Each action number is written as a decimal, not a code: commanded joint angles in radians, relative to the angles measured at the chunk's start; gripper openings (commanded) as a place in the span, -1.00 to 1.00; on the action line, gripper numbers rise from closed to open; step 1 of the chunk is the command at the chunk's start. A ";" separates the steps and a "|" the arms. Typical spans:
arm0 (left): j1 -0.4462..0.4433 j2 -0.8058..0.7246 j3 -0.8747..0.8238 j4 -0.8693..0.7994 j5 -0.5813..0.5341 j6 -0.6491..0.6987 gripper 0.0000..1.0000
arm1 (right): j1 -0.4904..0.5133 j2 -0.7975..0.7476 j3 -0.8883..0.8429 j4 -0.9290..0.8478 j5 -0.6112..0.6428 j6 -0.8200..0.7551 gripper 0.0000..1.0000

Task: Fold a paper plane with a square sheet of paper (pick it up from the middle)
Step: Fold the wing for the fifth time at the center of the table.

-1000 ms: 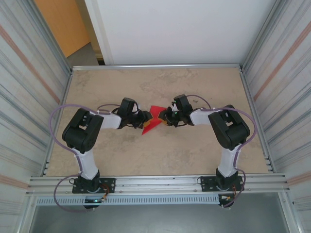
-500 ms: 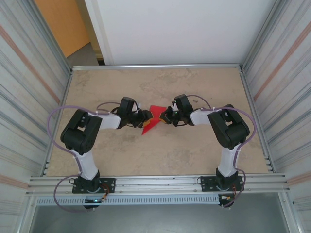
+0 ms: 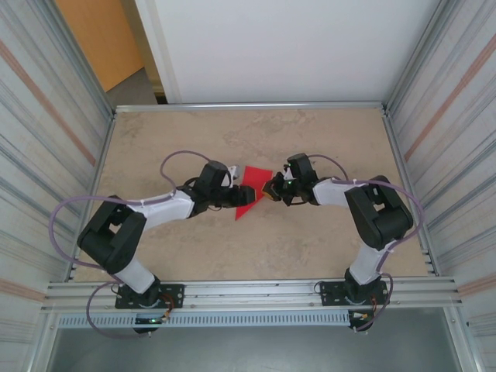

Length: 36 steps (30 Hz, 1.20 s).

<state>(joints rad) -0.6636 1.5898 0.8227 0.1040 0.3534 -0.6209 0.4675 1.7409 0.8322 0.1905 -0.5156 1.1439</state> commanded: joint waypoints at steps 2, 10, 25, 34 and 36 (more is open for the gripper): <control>-0.056 -0.028 0.021 -0.067 -0.125 0.215 0.13 | -0.015 -0.088 -0.034 -0.105 0.037 0.061 -1.00; -0.145 0.029 0.066 -0.075 -0.278 0.381 0.14 | -0.023 -0.120 -0.020 -0.161 0.023 0.093 -1.00; -0.205 0.074 0.040 0.002 -0.430 0.512 0.06 | -0.020 -0.037 0.071 -0.194 -0.035 0.087 -1.00; -0.224 0.109 0.046 0.012 -0.517 0.581 -0.08 | -0.017 -0.025 0.092 -0.223 -0.051 0.080 -1.00; -0.239 0.118 0.057 0.001 -0.546 0.604 -0.11 | -0.017 -0.022 0.099 -0.224 -0.057 0.081 -1.00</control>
<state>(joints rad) -0.8825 1.6871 0.8639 0.0975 -0.1295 -0.0727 0.4492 1.7016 0.8986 -0.0040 -0.5510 1.2232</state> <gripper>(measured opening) 0.448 0.063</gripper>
